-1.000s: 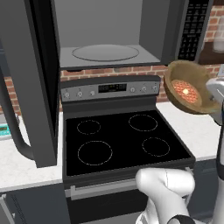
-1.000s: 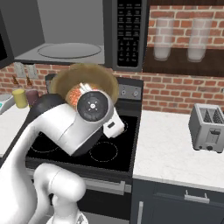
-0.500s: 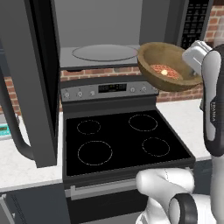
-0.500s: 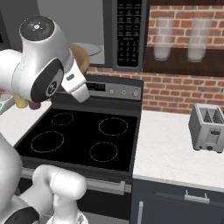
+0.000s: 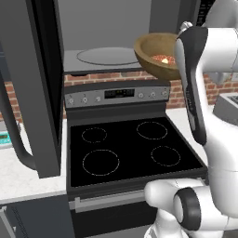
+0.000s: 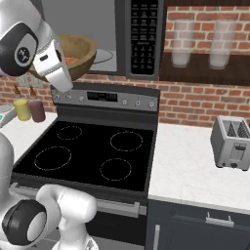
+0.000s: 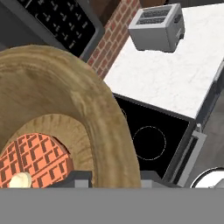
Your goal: Open the microwave, place the bowl with waffle inside the microwave, then close the microwave door and turn it on.
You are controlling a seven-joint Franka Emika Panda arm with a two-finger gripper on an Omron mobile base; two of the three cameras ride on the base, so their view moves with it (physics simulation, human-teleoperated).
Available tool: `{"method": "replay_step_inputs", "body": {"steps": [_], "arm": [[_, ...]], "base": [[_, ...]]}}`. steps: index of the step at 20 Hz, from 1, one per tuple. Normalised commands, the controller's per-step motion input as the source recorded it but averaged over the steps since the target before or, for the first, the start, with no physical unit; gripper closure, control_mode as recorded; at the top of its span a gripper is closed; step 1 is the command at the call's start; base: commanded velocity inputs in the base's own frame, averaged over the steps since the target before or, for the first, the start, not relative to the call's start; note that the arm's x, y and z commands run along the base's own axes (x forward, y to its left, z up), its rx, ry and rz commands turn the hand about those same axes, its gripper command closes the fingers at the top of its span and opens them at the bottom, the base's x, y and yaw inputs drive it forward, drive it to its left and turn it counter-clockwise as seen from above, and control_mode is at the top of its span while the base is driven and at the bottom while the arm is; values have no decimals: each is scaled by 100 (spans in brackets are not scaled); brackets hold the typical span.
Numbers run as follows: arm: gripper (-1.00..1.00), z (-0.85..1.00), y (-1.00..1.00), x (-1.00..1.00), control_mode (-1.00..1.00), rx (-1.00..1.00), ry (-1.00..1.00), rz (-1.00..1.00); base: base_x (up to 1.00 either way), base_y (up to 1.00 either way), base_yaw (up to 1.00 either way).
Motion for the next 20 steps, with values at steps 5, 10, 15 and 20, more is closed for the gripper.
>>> {"method": "replay_step_inputs", "body": {"steps": [5, 10, 15, 20], "arm": [[100, 0, 0, 66, -100, 0, 0, -9], [100, 0, 9, 81, -100, 0, -4, 6], [100, -2, 8, 78, -100, 0, -2, 24], [100, -3, 0, 71, -100, 0, -5, 20]], "base": [[0, 0, 0], [0, 0, 0], [0, 0, 0], [0, 0, 0]]}}
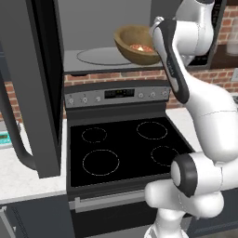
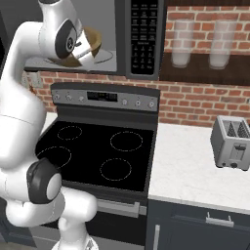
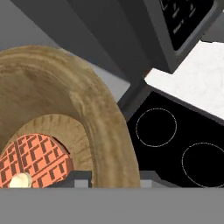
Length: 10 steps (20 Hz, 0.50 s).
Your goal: Open the microwave, place the bowl with waffle inside the microwave, then close the microwave door and turn it on.
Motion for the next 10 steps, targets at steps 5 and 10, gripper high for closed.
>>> {"method": "replay_step_inputs", "body": {"steps": [5, 10], "arm": [[100, 0, 14, 58, -100, 0, -3, 6], [100, 0, 43, 49, -100, -3, 0, 0]], "base": [[0, 0, 0], [0, 0, 0]]}}
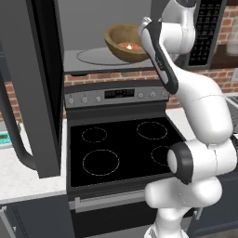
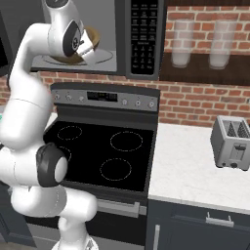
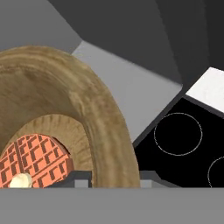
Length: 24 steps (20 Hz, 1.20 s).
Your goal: Open the microwave, place the bowl with waffle inside the microwave, then close the microwave door and turn it on.
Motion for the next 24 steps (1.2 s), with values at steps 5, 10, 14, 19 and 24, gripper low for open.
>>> {"method": "replay_step_inputs", "body": {"steps": [5, 10, 14, 19, 24], "arm": [[100, 0, 42, 52, -100, -3, 0, 0], [100, -11, 19, 51, -100, 0, 0, 0], [100, -28, 2, 46, -100, 0, -2, 0], [100, -23, 0, 34, -100, 0, -1, 0], [100, -7, 0, 15, -100, 0, -6, -2]], "base": [[0, 0, 0], [0, 0, 0], [0, 0, 0], [0, 0, 0], [0, 0, 0]]}}
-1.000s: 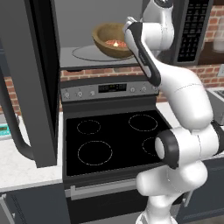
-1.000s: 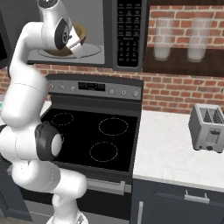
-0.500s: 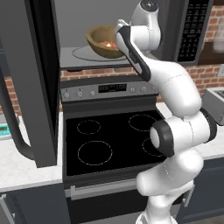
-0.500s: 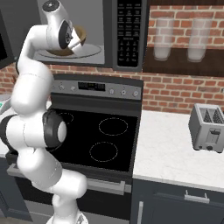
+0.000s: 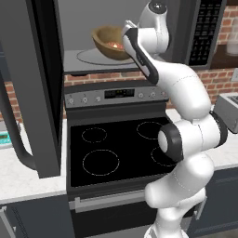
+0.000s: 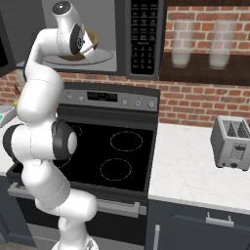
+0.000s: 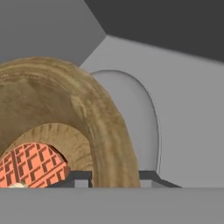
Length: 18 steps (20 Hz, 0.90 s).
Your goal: Open the microwave, place the bowl with waffle inside the microwave, then close the microwave door and turn it on.
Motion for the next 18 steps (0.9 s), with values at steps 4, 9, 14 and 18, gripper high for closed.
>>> {"method": "replay_step_inputs", "body": {"steps": [4, 9, 14, 18], "arm": [[-100, 0, 1, 0, -100, 0, -6, -11], [-100, 0, 3, 10, -100, 0, 0, -21], [-100, 4, 0, 1, -100, 0, -9, -24], [-100, 21, 0, 0, -100, 1, -31, -22]], "base": [[0, 0, 0], [0, 0, 0], [0, 0, 0], [0, 0, 0]]}}
